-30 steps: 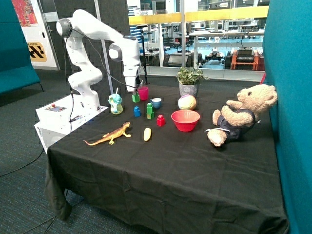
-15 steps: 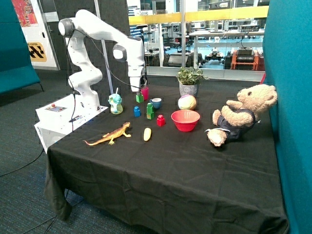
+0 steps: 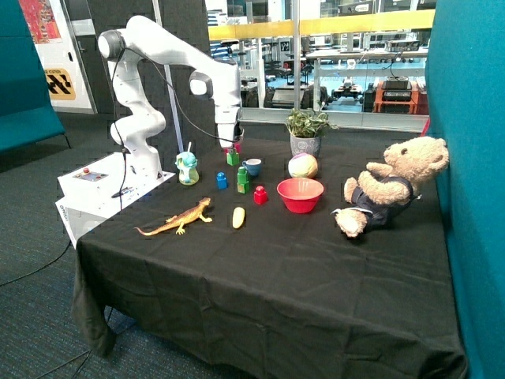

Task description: Stack green blocks

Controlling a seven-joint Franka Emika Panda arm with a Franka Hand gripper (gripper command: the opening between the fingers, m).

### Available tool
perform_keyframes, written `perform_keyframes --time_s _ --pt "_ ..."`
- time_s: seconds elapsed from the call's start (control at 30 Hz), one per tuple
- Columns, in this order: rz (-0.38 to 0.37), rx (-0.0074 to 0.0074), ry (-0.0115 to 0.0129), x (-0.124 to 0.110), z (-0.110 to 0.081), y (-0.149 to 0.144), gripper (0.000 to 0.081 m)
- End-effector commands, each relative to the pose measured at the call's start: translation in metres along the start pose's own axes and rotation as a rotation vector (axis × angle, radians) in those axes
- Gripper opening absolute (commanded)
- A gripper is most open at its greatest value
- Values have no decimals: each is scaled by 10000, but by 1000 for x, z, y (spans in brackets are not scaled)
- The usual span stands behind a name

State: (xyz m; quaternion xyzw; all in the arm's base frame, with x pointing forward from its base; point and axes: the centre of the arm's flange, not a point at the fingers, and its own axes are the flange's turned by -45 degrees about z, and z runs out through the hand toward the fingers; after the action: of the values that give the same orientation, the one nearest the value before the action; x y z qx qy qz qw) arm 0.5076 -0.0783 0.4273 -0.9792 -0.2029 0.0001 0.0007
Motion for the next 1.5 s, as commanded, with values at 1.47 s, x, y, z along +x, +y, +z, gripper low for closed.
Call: perform_keyframes --time_s 1.47 --pt "-218 -15 -1 18 13 -14 0"
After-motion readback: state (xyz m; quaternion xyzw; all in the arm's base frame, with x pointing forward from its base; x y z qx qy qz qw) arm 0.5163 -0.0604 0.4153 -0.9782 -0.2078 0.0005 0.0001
